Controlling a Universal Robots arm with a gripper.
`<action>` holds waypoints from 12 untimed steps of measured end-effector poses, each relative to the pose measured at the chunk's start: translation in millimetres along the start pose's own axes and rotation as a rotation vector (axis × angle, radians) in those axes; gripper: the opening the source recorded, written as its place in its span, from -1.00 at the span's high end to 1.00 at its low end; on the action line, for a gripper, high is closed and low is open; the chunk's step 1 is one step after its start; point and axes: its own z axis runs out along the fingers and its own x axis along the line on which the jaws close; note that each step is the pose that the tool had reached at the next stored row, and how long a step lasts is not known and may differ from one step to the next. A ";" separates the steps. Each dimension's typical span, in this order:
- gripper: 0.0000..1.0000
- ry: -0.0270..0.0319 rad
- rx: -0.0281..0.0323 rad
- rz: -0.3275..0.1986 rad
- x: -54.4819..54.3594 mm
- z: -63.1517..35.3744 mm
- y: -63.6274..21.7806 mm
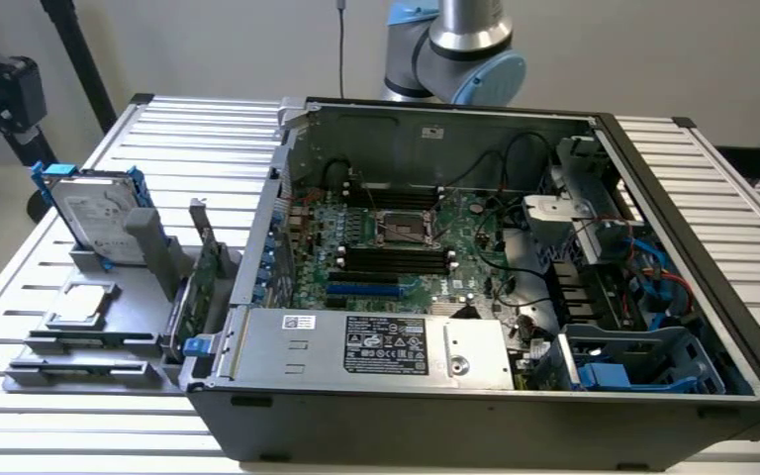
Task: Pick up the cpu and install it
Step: 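Pick up the cpu and move it towards the insertion slot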
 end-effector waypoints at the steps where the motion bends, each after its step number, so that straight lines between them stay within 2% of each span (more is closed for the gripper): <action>1: 0.05 0.0034 -0.0009 0.000 -0.3 0.7 -2.6; 2: -0.08 0.0064 -0.0021 0.000 -0.6 1.5 -5.2; 5: -0.08 0.0140 -0.0067 0.000 -1.6 4.1 -13.0; 10: -0.11 0.0175 -0.0161 0.000 -6.0 10.5 -23.6; 11: -0.24 0.0177 -0.0175 0.000 -7.0 12.1 -24.8; 12: -0.24 0.0180 -0.0186 0.000 -8.0 13.7 -25.9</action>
